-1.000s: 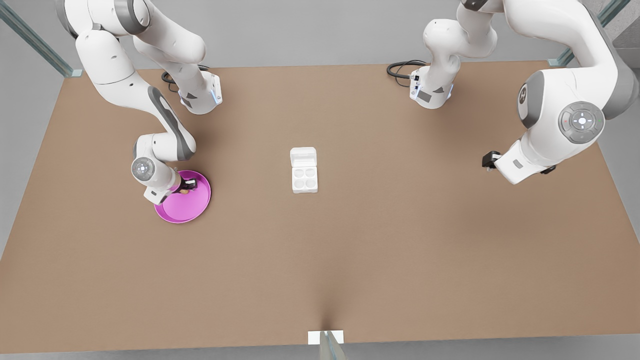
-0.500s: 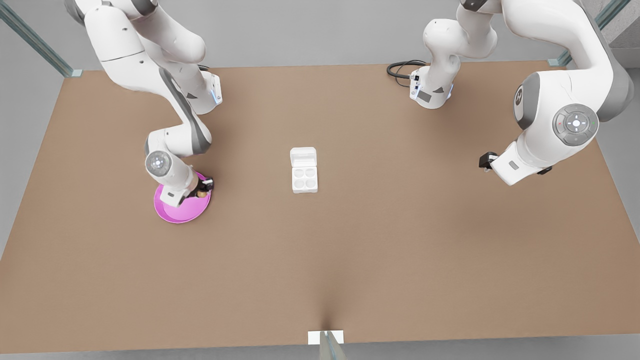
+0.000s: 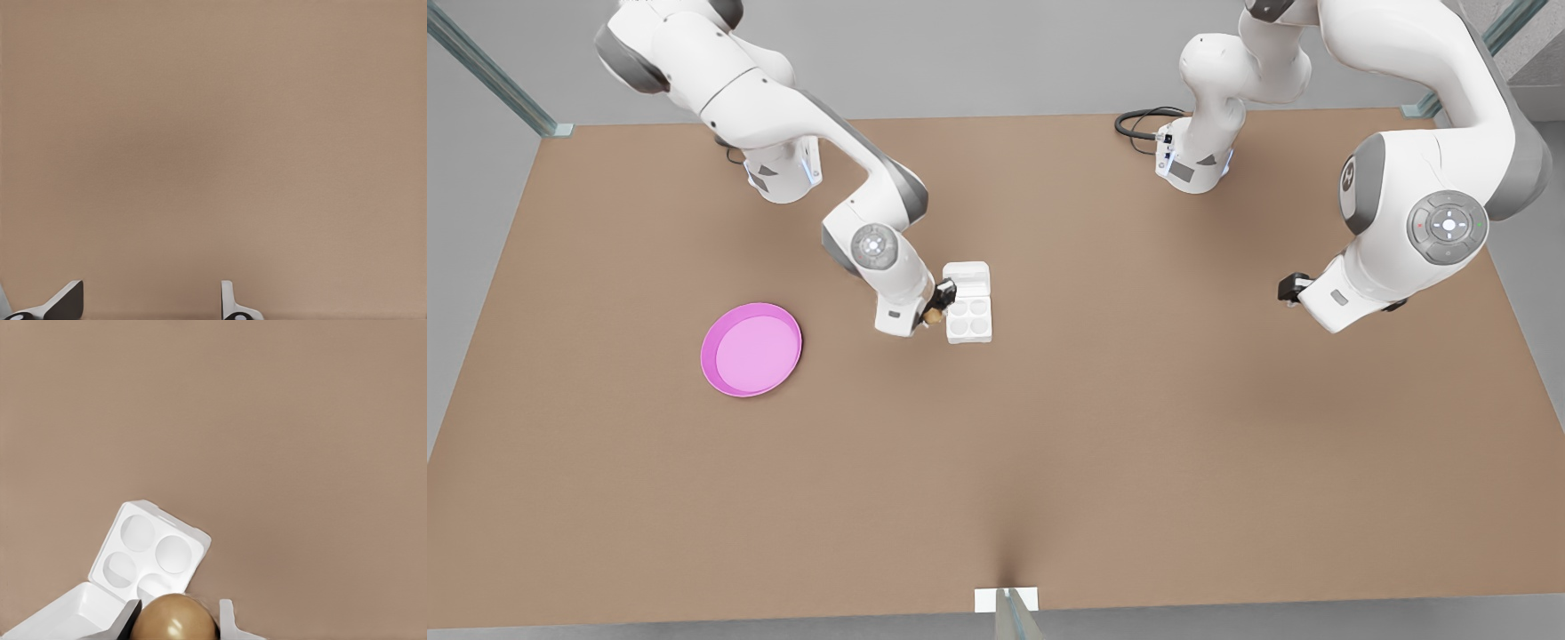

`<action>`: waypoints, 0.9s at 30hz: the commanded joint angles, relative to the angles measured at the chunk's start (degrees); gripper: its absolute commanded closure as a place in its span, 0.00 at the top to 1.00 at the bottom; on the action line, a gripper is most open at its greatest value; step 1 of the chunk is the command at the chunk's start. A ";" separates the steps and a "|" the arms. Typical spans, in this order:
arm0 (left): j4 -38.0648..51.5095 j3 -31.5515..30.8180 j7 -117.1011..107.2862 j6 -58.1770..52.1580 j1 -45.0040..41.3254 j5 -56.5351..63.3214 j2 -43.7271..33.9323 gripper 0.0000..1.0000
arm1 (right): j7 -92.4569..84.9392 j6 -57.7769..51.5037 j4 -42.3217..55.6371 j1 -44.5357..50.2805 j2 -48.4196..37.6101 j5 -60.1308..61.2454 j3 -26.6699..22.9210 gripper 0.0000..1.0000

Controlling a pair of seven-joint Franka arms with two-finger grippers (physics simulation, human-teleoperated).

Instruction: Pack egg into the box and close the box lid

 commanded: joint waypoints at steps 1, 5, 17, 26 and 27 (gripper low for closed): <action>0.03 0.03 -0.49 -0.06 0.00 0.03 -0.06 1.00 | 28.37 0.82 0.62 2.52 0.81 -0.78 -0.15 0.43; 0.03 0.03 -0.49 -0.06 0.00 0.03 -0.06 1.00 | 30.75 3.19 0.62 5.07 2.48 -1.04 -0.32 0.44; 0.03 0.03 -0.49 -0.06 0.00 -0.05 0.02 1.00 | 35.67 6.18 -1.23 6.39 6.35 -5.43 -0.50 0.45; 0.03 0.03 -0.57 0.03 0.00 0.03 0.38 1.00 | 37.08 6.09 -0.52 6.66 8.02 -7.46 -1.03 1.00; 0.03 0.03 -0.57 0.03 0.00 0.03 0.38 1.00 | 37.08 6.01 -0.35 6.48 8.02 -7.46 -0.94 1.00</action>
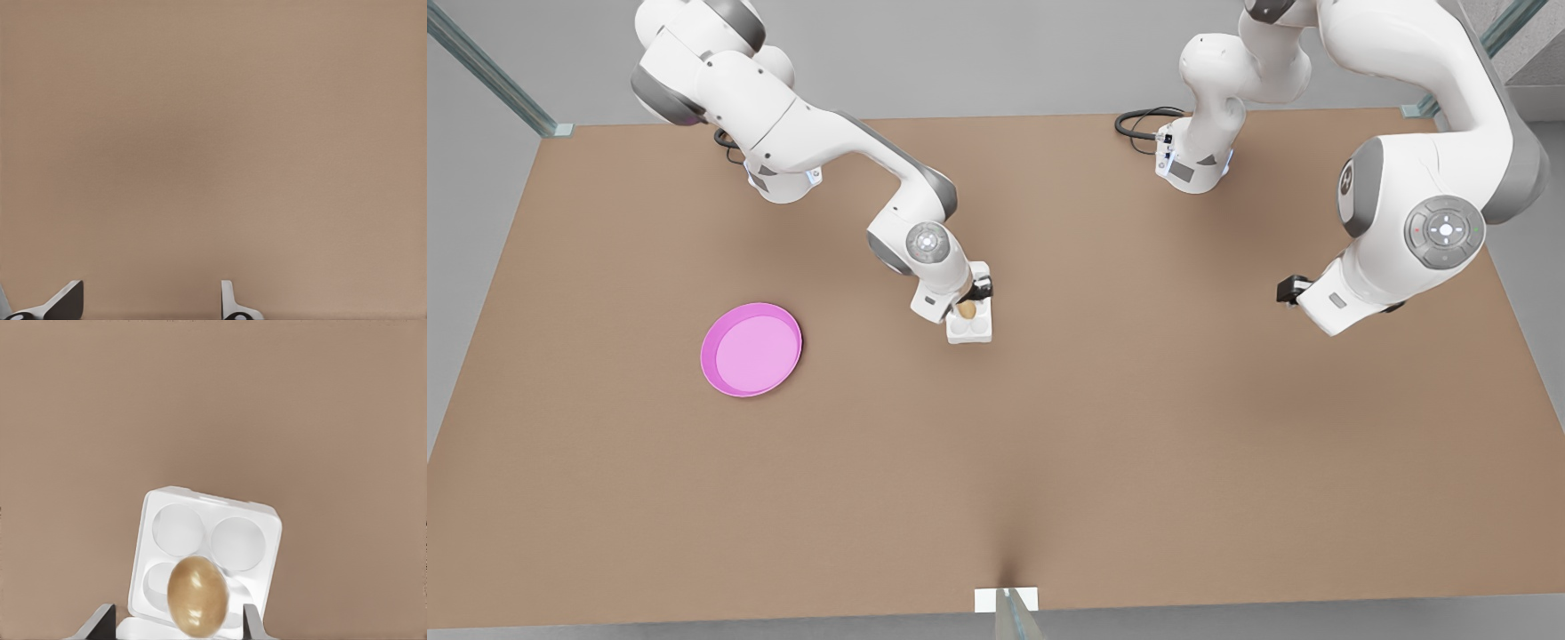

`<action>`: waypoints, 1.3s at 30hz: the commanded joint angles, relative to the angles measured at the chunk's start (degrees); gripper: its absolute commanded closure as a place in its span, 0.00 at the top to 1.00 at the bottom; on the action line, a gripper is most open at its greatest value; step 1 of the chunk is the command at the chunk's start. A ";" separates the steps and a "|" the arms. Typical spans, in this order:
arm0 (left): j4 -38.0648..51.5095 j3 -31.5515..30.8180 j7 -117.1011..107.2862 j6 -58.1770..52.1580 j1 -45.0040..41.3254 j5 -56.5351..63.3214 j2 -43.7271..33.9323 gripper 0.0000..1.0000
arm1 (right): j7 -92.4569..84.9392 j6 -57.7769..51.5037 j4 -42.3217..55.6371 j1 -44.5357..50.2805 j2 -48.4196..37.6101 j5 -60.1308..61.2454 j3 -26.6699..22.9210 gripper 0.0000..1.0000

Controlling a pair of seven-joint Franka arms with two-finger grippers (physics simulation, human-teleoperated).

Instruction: Pack egg into the box and close the box lid

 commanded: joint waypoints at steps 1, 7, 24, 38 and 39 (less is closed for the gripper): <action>0.03 0.03 -0.15 0.03 0.01 0.04 -0.04 1.00 | 10.51 -0.22 0.59 -0.13 -0.04 -0.26 0.03 1.00; 0.11 -0.06 -11.57 -11.74 -11.76 -0.40 0.83 1.00 | -31.73 -35.63 32.85 -2.16 -9.43 -0.80 -13.74 1.00; 0.20 3.81 -78.72 27.27 -52.29 -29.67 25.79 0.21 | -38.45 -48.12 28.19 -6.11 -19.64 6.77 -27.12 1.00; 0.20 2.93 -78.64 30.87 -51.76 -30.11 29.57 0.21 | -38.53 -49.35 29.42 -5.93 -19.11 7.30 -27.21 1.00; 0.20 3.28 -78.64 30.87 -51.76 -30.02 29.57 0.21 | -38.45 -49.35 29.42 -6.02 -19.11 7.30 -27.12 1.00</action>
